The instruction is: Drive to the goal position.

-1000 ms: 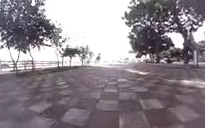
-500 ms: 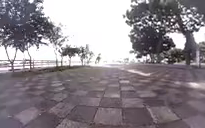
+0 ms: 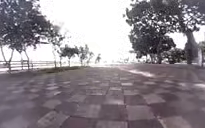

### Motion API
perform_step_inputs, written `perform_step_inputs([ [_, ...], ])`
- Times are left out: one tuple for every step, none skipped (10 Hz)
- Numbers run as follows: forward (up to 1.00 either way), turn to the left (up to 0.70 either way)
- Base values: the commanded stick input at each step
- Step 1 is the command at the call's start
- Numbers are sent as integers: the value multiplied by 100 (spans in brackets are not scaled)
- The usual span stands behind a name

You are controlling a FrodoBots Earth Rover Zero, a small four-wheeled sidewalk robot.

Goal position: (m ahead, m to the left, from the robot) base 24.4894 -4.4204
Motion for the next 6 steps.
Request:
perform_step_inputs([
  [70,0],
  [70,0],
  [70,0],
  [70,0],
  [70,0],
  [70,0],
])
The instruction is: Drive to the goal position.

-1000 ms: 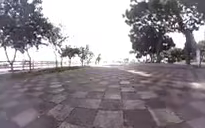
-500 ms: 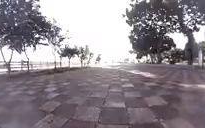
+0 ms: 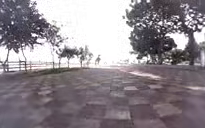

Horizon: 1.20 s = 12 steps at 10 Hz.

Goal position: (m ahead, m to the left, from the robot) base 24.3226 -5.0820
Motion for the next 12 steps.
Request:
perform_step_inputs([
  [70,0],
  [70,0],
  [70,0],
  [70,0],
  [70,0],
  [70,0],
  [70,0],
  [70,0],
  [70,0],
  [70,0],
  [70,0],
  [70,0],
])
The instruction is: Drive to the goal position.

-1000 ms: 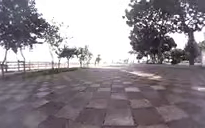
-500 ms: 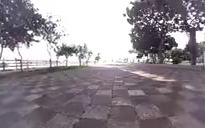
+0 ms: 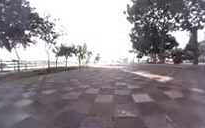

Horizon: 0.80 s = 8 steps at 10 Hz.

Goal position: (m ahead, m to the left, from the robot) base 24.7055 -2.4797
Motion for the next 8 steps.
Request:
perform_step_inputs([
  [70,0],
  [70,0],
  [70,0],
  [70,0],
  [70,0],
  [70,0],
  [70,0],
  [70,0],
])
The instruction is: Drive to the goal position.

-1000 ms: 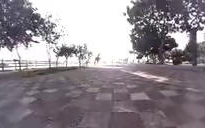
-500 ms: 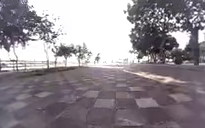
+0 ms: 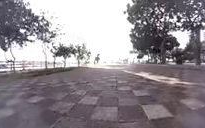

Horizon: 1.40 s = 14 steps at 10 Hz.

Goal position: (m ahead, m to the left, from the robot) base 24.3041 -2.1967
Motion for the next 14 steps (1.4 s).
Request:
perform_step_inputs([
  [70,0],
  [70,0],
  [70,0],
  [70,0],
  [70,0],
  [70,0],
  [70,0],
  [70,0],
  [70,0],
  [70,0],
  [70,0],
  [70,0],
  [70,0],
  [70,0],
])
